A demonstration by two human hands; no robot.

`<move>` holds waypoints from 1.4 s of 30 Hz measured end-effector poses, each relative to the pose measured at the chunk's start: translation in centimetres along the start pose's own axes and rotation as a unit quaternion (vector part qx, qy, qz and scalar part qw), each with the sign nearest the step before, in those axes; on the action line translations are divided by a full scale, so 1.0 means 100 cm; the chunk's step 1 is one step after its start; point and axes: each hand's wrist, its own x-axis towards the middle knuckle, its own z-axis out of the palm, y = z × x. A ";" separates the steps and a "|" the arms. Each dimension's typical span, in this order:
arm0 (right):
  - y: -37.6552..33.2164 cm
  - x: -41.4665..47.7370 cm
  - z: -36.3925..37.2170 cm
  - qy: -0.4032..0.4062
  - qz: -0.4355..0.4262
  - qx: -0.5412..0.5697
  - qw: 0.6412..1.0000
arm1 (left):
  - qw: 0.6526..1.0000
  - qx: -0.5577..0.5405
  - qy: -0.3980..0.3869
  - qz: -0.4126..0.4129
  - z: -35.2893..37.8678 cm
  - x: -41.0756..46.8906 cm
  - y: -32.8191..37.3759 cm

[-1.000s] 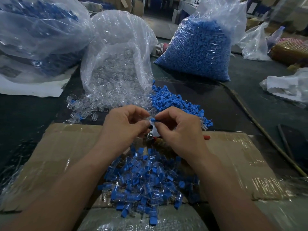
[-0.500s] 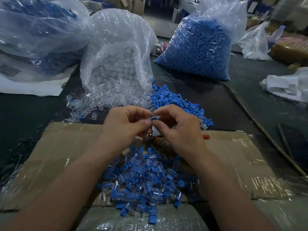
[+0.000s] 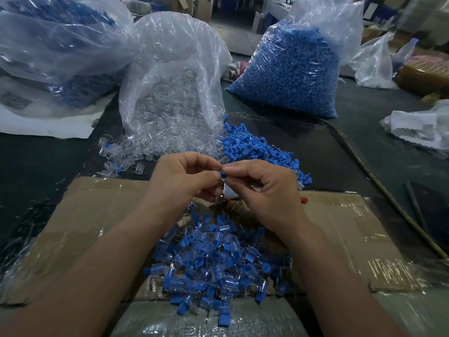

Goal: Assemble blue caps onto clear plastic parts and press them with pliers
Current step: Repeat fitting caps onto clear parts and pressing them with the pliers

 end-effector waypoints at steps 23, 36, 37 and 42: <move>0.005 0.002 -0.007 -0.076 -0.027 -0.041 0.996 | 0.999 0.039 -0.018 -0.018 0.000 0.000 0.000; 0.004 0.002 -0.009 -0.051 -0.006 -0.012 0.999 | 0.998 0.023 -0.049 -0.029 -0.002 -0.001 0.001; 0.005 0.002 -0.009 -0.050 -0.001 -0.009 0.999 | 0.998 0.017 -0.051 -0.031 -0.002 -0.001 0.001; 0.006 0.002 -0.009 -0.040 -0.002 -0.002 0.999 | 0.998 -0.007 -0.050 -0.037 -0.001 0.000 0.001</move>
